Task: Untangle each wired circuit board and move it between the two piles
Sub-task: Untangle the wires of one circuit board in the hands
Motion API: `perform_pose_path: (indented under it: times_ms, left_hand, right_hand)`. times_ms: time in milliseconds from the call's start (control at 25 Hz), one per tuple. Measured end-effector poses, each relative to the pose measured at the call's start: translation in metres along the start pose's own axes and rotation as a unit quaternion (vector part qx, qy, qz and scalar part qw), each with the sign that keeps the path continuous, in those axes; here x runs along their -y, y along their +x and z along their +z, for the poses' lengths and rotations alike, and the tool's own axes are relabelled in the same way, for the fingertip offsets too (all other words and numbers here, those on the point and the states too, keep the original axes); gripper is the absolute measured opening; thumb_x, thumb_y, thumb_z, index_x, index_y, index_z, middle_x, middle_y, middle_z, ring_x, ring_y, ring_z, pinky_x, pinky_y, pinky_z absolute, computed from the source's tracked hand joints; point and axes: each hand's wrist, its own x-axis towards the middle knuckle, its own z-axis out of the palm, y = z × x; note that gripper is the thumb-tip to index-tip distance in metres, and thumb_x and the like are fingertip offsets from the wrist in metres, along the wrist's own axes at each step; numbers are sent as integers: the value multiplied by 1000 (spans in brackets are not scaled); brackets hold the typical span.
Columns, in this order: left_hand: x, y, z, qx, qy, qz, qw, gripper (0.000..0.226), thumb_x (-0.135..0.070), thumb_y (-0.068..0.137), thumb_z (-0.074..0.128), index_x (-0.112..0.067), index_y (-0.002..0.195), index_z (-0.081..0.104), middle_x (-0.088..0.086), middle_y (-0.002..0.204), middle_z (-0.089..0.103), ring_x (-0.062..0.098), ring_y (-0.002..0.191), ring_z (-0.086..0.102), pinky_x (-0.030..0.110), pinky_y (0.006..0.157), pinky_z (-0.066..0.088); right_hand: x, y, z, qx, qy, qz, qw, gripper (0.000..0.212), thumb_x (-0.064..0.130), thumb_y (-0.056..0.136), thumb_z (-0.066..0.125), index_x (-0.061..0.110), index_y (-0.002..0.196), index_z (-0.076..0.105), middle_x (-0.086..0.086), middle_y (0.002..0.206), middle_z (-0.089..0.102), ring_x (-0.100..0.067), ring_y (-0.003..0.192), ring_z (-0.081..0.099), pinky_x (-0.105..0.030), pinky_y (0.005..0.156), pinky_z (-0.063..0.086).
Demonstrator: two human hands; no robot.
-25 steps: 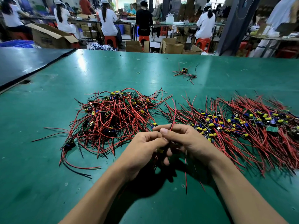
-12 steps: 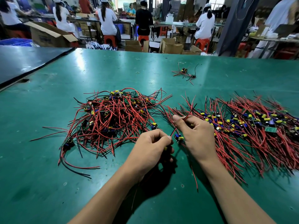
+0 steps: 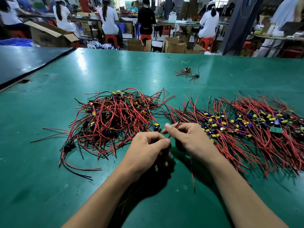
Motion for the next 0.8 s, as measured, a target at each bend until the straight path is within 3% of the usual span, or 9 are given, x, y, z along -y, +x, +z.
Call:
perform_pose_path:
  times_ms: [120, 240, 320, 400, 480, 560, 680, 760, 800]
  left_hand:
    - [-1, 0, 2, 2, 18, 10, 1000, 19, -8, 89, 65, -1, 72, 68, 14, 60, 64, 26, 48, 56, 32, 53, 47]
    - [-1, 0, 0, 6, 38, 11, 999, 20, -8, 90, 65, -2, 72, 69, 14, 60, 65, 26, 48, 56, 35, 55, 44]
    - [0, 0, -2, 12, 59, 6, 998, 21, -10, 90, 65, -5, 71, 70, 11, 60, 66, 25, 47, 57, 33, 55, 44]
    - [0, 0, -3, 15, 65, 4, 998, 21, -11, 90, 65, -7, 71, 70, 11, 61, 66, 24, 48, 57, 32, 55, 44]
    - [0, 1, -2, 19, 60, 2, 998, 21, -11, 91, 64, -6, 71, 70, 12, 61, 66, 24, 47, 57, 30, 53, 44]
    - [0, 2, -3, 20, 59, 2, 998, 20, -11, 91, 64, -5, 73, 70, 10, 61, 66, 22, 47, 57, 28, 52, 45]
    - [1, 1, -4, 23, 48, -2, 999, 18, -10, 92, 64, -2, 77, 71, 12, 62, 67, 22, 48, 57, 27, 52, 48]
    - [1, 1, -3, 23, 45, -2, 999, 16, -9, 91, 64, -1, 80, 72, 14, 64, 67, 22, 49, 57, 27, 52, 47]
    - [1, 1, -3, 22, 47, -1, 999, 16, -9, 91, 65, -1, 80, 72, 14, 64, 67, 22, 49, 58, 26, 52, 46]
  right_hand:
    - [-7, 5, -9, -105, -93, -44, 989, 30, 32, 96, 67, 6, 88, 78, 19, 42, 50, 3, 41, 44, -9, 47, 31]
    - [-14, 7, -11, -198, -136, -86, 967, 42, 35, 93, 71, 5, 63, 68, 11, 45, 39, -4, 48, 31, -24, 50, 28]
    - [-16, 8, -11, -267, -168, -138, 939, 50, 30, 92, 74, 18, 49, 51, 11, 43, 40, -5, 45, 32, -18, 48, 27]
    - [-17, 8, -11, -306, -170, -162, 923, 49, 33, 93, 72, 15, 52, 52, 7, 45, 43, -6, 45, 34, -21, 48, 30]
    - [-16, 9, -11, -295, -89, -109, 945, 49, 43, 95, 66, 8, 61, 61, 3, 48, 44, -12, 44, 37, -29, 45, 32]
    - [-11, 11, -10, -256, 110, -18, 960, 49, 45, 98, 58, 6, 69, 66, 3, 51, 45, -12, 36, 35, -23, 38, 28]
    - [2, 11, -8, -159, 435, 118, 879, 45, 37, 102, 54, 8, 68, 59, 5, 50, 40, -5, 28, 26, -18, 30, 22]
    - [5, 11, -9, -110, 525, 169, 827, 45, 35, 100, 56, 11, 62, 59, 6, 47, 37, -4, 26, 24, -18, 28, 21]
    - [5, 11, -9, -98, 527, 175, 826, 46, 36, 99, 57, 11, 61, 60, 6, 47, 37, -4, 25, 23, -18, 28, 21]
